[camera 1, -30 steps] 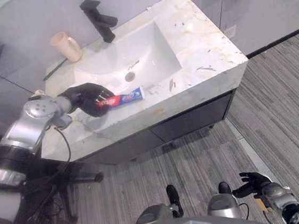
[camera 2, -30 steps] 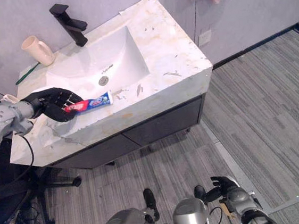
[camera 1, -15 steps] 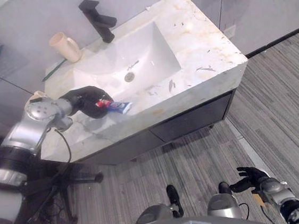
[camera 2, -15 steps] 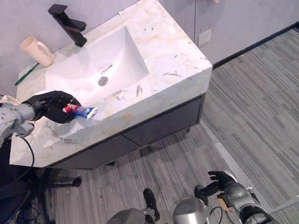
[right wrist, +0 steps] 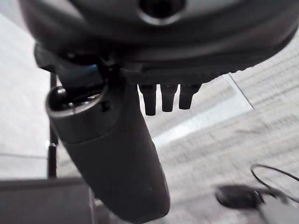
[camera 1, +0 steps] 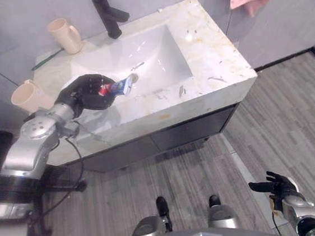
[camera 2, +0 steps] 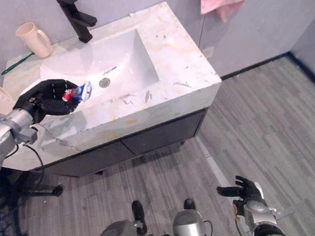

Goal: Organize the bathroom.

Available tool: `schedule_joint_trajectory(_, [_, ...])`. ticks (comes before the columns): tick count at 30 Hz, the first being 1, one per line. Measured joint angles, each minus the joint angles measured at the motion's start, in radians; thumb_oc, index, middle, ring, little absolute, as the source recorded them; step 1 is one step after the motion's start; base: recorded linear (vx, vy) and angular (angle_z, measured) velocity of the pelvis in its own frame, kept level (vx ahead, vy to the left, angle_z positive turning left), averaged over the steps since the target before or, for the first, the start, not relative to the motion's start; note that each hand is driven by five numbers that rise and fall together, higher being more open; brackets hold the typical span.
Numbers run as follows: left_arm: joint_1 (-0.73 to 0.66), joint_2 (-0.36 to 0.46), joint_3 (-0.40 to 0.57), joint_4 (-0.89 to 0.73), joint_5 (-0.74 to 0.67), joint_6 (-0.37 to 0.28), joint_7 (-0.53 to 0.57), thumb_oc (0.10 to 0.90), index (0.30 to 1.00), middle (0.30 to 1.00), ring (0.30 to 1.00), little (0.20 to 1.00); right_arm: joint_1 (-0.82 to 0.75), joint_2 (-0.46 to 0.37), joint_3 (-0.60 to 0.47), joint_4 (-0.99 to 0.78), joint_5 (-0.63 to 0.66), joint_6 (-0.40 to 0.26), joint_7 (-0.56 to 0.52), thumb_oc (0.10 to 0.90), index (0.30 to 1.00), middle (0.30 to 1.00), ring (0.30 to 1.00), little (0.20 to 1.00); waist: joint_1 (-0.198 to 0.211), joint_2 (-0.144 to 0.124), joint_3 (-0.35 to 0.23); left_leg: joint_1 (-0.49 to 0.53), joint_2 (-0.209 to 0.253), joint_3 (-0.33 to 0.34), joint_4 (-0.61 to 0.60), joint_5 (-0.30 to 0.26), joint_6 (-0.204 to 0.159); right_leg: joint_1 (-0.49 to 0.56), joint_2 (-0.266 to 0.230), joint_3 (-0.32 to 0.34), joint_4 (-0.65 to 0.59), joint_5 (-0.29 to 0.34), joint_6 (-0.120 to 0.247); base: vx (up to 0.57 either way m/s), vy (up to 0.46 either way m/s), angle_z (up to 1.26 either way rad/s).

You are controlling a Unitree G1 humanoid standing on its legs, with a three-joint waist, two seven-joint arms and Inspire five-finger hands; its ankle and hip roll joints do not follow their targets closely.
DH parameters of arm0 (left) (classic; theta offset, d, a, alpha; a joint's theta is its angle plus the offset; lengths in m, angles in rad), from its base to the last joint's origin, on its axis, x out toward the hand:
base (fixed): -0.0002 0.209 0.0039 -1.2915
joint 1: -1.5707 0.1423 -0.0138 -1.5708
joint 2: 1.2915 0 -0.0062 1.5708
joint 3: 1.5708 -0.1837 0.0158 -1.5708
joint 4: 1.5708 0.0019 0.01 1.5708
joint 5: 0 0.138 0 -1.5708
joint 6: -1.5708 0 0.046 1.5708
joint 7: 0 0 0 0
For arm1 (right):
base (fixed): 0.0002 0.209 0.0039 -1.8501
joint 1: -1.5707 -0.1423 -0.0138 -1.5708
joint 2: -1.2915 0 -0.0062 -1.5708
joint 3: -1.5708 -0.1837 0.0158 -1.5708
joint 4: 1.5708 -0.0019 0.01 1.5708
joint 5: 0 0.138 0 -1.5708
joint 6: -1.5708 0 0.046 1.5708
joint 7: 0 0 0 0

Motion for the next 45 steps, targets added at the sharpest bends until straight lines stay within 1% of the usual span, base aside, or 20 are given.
schedule_joint_trajectory(1, [0.000, 0.000, 0.000, 0.000, 0.000, 0.000, 0.000, 0.400, 0.300, 0.300, 0.300, 0.300, 0.000, 0.000, 0.000, 0.000, 0.000, 0.000, 0.000, 0.800, 0.900, 0.900, 0.900, 0.900, 0.000, 0.000, 0.000, 0.000, 0.000, 0.000, 0.000, 0.000, 0.000, 0.000, 0.000, 0.000, 0.000, 0.000, 0.000, 0.05, -0.103, -0.04])
schedule_joint_trajectory(2, [-0.007, 0.034, 0.000, 0.024, -0.033, 0.006, -0.014, 0.400, 0.300, 0.300, 0.300, 0.300, -0.013, -0.028, -0.043, 0.000, 0.028, -0.004, -0.023, 0.800, 0.900, 0.900, 0.900, 0.900, 0.002, -0.022, -0.011, 0.005, 0.008, 0.000, 0.000, 0.000, 0.000, 0.011, 0.008, -0.002, -0.009, 0.005, -0.007, 0.04, -0.070, 0.01])
schedule_joint_trajectory(3, [-0.015, 0.043, 0.000, 0.036, -0.035, 0.009, -0.015, 0.400, 0.300, 0.300, 0.300, 0.300, -0.019, -0.051, -0.062, -0.002, 0.035, -0.004, -0.028, 0.800, 0.900, 0.900, 0.900, 0.900, 0.004, -0.026, -0.014, 0.007, 0.011, 0.000, 0.000, -0.001, -0.001, 0.015, 0.012, -0.002, -0.013, 0.009, -0.010, 0.04, -0.075, 0.01])
schedule_joint_trajectory(7, [-0.077, 0.085, -0.002, 0.145, -0.123, 0.047, -0.003, 0.400, 0.300, 0.300, 0.300, 0.300, -0.044, -0.165, -0.150, -0.096, 0.070, 0.000, -0.094, 0.800, 0.900, 0.900, 0.900, 0.900, 0.004, -0.024, -0.014, 0.013, 0.021, -0.002, -0.001, -0.004, -0.003, 0.032, 0.025, -0.001, -0.034, 0.028, -0.018, 0.00, 0.002, -0.01])
schedule_joint_trajectory(12, [-0.116, 0.103, -0.006, 0.205, -0.209, 0.085, 0.000, 0.400, 0.300, 0.300, 0.300, 0.300, -0.125, -0.320, -0.253, -0.242, 0.099, -0.003, -0.152, 0.800, 0.900, 0.900, 0.900, 0.900, 0.001, -0.004, -0.027, 0.015, 0.017, -0.001, -0.002, -0.005, 0.001, 0.033, 0.020, 0.003, -0.037, 0.041, -0.019, 0.00, 0.025, -0.02])
schedule_joint_trajectory(14, [-0.131, 0.108, -0.006, 0.206, -0.257, 0.087, 0.014, 0.400, 0.300, 0.300, 0.300, 0.300, -0.177, -0.367, -0.255, -0.337, 0.098, -0.005, -0.172, 0.800, 0.900, 0.900, 0.900, 0.900, 0.002, 0.001, -0.030, 0.014, 0.018, -0.001, -0.002, -0.004, 0.001, 0.032, 0.022, 0.003, -0.039, 0.044, -0.021, 0.00, 0.000, 0.00])
schedule_joint_trajectory(16, [-0.183, 0.109, -0.031, 0.209, -0.283, 0.103, 0.015, 0.400, 0.300, 0.300, 0.300, 0.300, -0.321, -0.411, -0.240, -0.476, 0.096, -0.020, -0.170, 0.800, 0.900, 0.900, 0.900, 0.900, 0.004, 0.016, -0.040, 0.006, 0.016, -0.001, -0.002, -0.001, 0.005, 0.029, 0.021, 0.003, -0.051, 0.055, -0.020, -0.02, 0.015, 0.02])
schedule_joint_trajectory(18, [-0.232, 0.109, -0.053, 0.215, -0.310, 0.109, 0.015, 0.400, 0.300, 0.300, 0.300, 0.300, -0.420, -0.445, -0.190, -0.527, 0.095, -0.046, -0.157, 0.800, 0.900, 0.900, 0.900, 0.900, 0.008, 0.027, -0.047, -0.005, 0.015, -0.007, -0.002, 0.002, 0.009, 0.019, 0.021, 0.001, -0.051, 0.059, -0.020, -0.04, 0.017, 0.06])
schedule_joint_trajectory(21, [-0.300, 0.109, -0.066, 0.217, -0.313, 0.134, 0.021, 0.400, 0.300, 0.300, 0.300, 0.300, -0.601, -0.474, -0.086, -0.609, 0.100, -0.042, -0.111, 0.800, 0.900, 0.900, 0.900, 0.900, 0.017, 0.038, -0.054, -0.015, 0.014, -0.011, -0.001, 0.008, 0.012, 0.013, 0.022, -0.004, -0.054, 0.062, -0.018, 0.00, 0.000, 0.00])
schedule_joint_trajectory(23, [-0.358, 0.107, -0.091, 0.216, -0.317, 0.151, 0.025, 0.400, 0.300, 0.300, 0.300, 0.300, -0.708, -0.474, -0.012, -0.644, 0.105, -0.047, -0.060, 0.800, 0.900, 0.900, 0.900, 0.900, 0.021, 0.038, -0.054, -0.015, 0.016, -0.011, -0.001, 0.008, 0.012, 0.013, 0.023, -0.004, -0.054, 0.062, -0.018, -0.02, -0.003, 0.00])
schedule_joint_trajectory(27, [-0.423, 0.089, -0.111, 0.206, -0.342, 0.172, 0.027, 0.400, 0.300, 0.300, 0.300, 0.300, -0.826, -0.453, 0.117, -0.729, 0.155, -0.032, 0.058, 0.800, 0.900, 0.900, 0.900, 0.900, 0.056, 0.036, -0.055, -0.015, 0.016, -0.016, -0.001, 0.008, 0.012, 0.017, 0.024, -0.012, -0.055, 0.062, -0.018, 0.00, -0.020, 0.05])
schedule_joint_trajectory(31, [-0.443, 0.086, -0.139, 0.206, -0.342, 0.178, 0.025, 0.400, 0.300, 0.300, 0.300, 0.300, -0.870, -0.410, 0.175, -0.738, 0.233, 0.023, 0.117, 0.800, 0.900, 0.900, 0.900, 0.900, 0.061, 0.034, -0.055, -0.014, 0.015, -0.029, -0.001, 0.008, 0.012, 0.030, 0.025, -0.032, -0.056, 0.061, -0.018, 0.02, -0.017, 0.13])
schedule_joint_trajectory(33, [-0.454, 0.079, -0.163, 0.219, -0.342, 0.182, 0.018, 0.400, 0.300, 0.300, 0.300, 0.300, -0.910, -0.356, 0.236, -0.736, 0.312, 0.085, 0.154, 0.800, 0.900, 0.900, 0.900, 0.900, 0.079, 0.032, -0.055, -0.013, 0.015, -0.040, -0.001, 0.010, 0.012, 0.034, 0.025, -0.040, -0.056, 0.060, -0.018, 0.07, -0.013, 0.07])
schedule_joint_trajectory(34, [-0.454, 0.079, -0.163, 0.219, -0.342, 0.182, 0.018, 0.400, 0.300, 0.300, 0.300, 0.300, -0.910, -0.356, 0.236, -0.736, 0.312, 0.085, 0.154, 0.800, 0.900, 0.900, 0.900, 0.900, 0.079, 0.032, -0.055, -0.013, 0.015, -0.040, -0.001, 0.010, 0.012, 0.034, 0.025, -0.040, -0.056, 0.060, -0.018, 0.07, -0.007, 0.11])
schedule_joint_trajectory(35, [-0.473, 0.061, -0.185, 0.239, -0.342, 0.195, 0.015, 0.400, 0.300, 0.300, 0.300, 0.300, -0.929, -0.308, 0.272, -0.730, 0.355, 0.132, 0.156, 0.800, 0.900, 0.900, 0.900, 0.900, 0.087, 0.025, -0.060, -0.011, 0.015, -0.046, -0.002, 0.011, 0.012, 0.041, 0.026, -0.048, -0.057, 0.059, -0.020, 0.02, -0.002, 0.07])
schedule_joint_trajectory(36, [-0.473, 0.061, -0.185, 0.239, -0.342, 0.195, 0.015, 0.400, 0.300, 0.300, 0.300, 0.300, -0.929, -0.308, 0.272, -0.730, 0.355, 0.132, 0.156, 0.800, 0.900, 0.900, 0.900, 0.900, 0.087, 0.025, -0.060, -0.011, 0.015, -0.046, -0.002, 0.011, 0.012, 0.041, 0.026, -0.048, -0.057, 0.059, -0.020, 0.01, -0.004, 0.19])
schedule_joint_trajectory(37, [-0.487, 0.051, -0.209, 0.244, -0.342, 0.197, 0.009, 0.400, 0.300, 0.300, 0.300, 0.300, -0.961, -0.245, 0.327, -0.720, 0.403, 0.169, 0.174, 0.800, 0.900, 0.900, 0.900, 0.900, 0.089, 0.010, -0.068, -0.010, 0.015, -0.053, -0.002, 0.013, 0.012, 0.046, 0.027, -0.056, -0.057, 0.057, -0.022, 0.07, -0.012, 0.13])
schedule_joint_trajectory(39, [-0.533, 0.038, -0.259, 0.260, -0.342, 0.197, 0.007, 0.400, 0.300, 0.300, 0.300, 0.300, -1.000, -0.185, 0.371, -0.695, 0.460, 0.194, 0.183, 0.800, 0.900, 0.900, 0.900, 0.900, 0.119, -0.012, -0.078, -0.012, 0.015, -0.058, -0.001, 0.016, 0.011, 0.048, 0.027, -0.060, -0.057, 0.057, -0.023, 0.09, -0.018, 0.12])
schedule_joint_trajectory(42, [-0.580, 0.022, -0.289, 0.275, -0.343, 0.203, -0.001, 0.400, 0.300, 0.300, 0.300, 0.300, -1.038, -0.157, 0.393, -0.666, 0.567, 0.206, 0.182, 0.800, 0.900, 0.900, 0.900, 0.900, 0.140, -0.037, -0.092, -0.014, 0.011, -0.072, -0.001, 0.017, 0.012, 0.053, 0.025, -0.072, -0.057, 0.054, -0.020, 0.06, -0.014, 0.14])
schedule_joint_trajectory(45, [-0.581, 0.022, -0.289, 0.275, -0.342, 0.204, 0.002, 0.400, 0.300, 0.300, 0.300, 0.300, -1.042, -0.148, 0.393, -0.671, 0.646, 0.225, 0.179, 0.800, 0.900, 0.900, 0.900, 0.900, 0.143, -0.055, -0.103, -0.014, 0.006, -0.081, -0.001, 0.017, 0.012, 0.058, 0.022, -0.082, -0.057, 0.050, -0.017, 0.02, -0.003, 0.10])
